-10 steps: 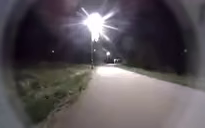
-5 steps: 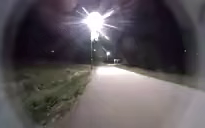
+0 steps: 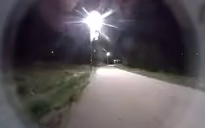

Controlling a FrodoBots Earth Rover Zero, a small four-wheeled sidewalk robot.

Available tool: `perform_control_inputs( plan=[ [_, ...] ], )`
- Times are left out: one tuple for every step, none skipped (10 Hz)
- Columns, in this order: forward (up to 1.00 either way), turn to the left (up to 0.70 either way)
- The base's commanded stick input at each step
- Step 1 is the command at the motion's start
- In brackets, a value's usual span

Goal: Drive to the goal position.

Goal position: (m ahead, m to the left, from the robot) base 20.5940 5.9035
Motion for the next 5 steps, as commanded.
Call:
perform_control_inputs(
  plan=[
    [0.7,0.0],
    [0.7,0.0],
    [0.7,0.0],
    [0.7,0.0],
    [0.7,0.0]
  ],
)
